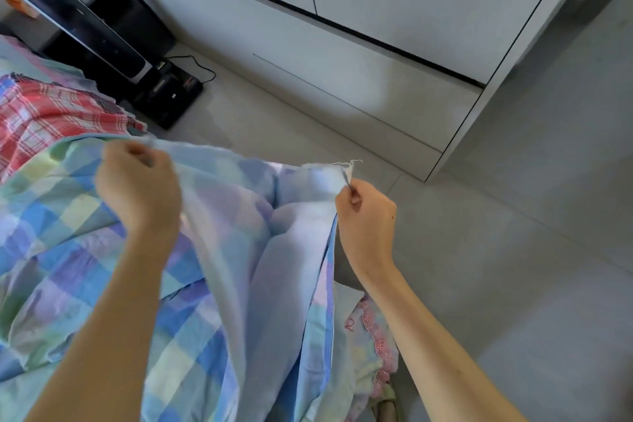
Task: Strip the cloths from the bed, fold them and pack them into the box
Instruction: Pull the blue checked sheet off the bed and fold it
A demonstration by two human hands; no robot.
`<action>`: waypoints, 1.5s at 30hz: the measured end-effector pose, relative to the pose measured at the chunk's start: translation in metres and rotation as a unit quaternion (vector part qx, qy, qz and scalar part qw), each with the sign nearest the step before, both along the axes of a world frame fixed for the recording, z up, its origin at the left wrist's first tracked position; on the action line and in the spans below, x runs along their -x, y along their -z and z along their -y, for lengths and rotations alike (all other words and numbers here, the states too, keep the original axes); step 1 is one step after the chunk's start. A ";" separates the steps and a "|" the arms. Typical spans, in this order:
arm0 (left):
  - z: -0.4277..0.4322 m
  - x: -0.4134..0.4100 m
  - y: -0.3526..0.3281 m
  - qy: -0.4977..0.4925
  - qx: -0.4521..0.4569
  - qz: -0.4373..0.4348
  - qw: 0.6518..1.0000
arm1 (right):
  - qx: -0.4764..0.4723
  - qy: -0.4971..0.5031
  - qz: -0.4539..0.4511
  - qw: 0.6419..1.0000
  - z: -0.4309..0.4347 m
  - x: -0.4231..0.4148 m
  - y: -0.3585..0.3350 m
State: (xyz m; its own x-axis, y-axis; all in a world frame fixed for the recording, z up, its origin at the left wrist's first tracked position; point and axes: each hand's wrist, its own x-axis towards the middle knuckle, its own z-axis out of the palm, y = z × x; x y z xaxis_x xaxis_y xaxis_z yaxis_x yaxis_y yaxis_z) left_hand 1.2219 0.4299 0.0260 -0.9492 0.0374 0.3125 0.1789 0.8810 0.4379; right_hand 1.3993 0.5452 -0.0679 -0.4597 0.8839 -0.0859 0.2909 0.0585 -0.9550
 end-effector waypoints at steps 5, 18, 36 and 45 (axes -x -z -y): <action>-0.015 -0.042 0.005 0.195 0.177 0.088 0.961 | 0.007 -0.023 -0.003 1.000 0.004 0.004 -0.005; -0.037 -0.095 0.033 0.281 -0.002 0.294 0.914 | -0.076 -0.094 -0.033 0.992 0.033 0.011 0.007; -0.034 -0.107 0.146 0.167 -0.028 0.434 0.885 | 0.378 0.044 0.191 0.905 0.020 -0.073 0.194; -0.034 -0.094 0.254 0.108 -0.103 0.469 0.871 | 0.507 -0.021 0.357 0.784 0.043 -0.082 0.380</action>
State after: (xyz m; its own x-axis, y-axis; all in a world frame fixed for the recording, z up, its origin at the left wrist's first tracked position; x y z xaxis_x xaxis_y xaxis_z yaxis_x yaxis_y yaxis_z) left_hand 1.3161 0.4635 -0.2276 -0.7688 0.2812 -0.5743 -0.1899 0.7572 0.6249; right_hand 1.4817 0.5018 -0.4479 -0.0005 0.1803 -0.9836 0.7907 -0.6021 -0.1108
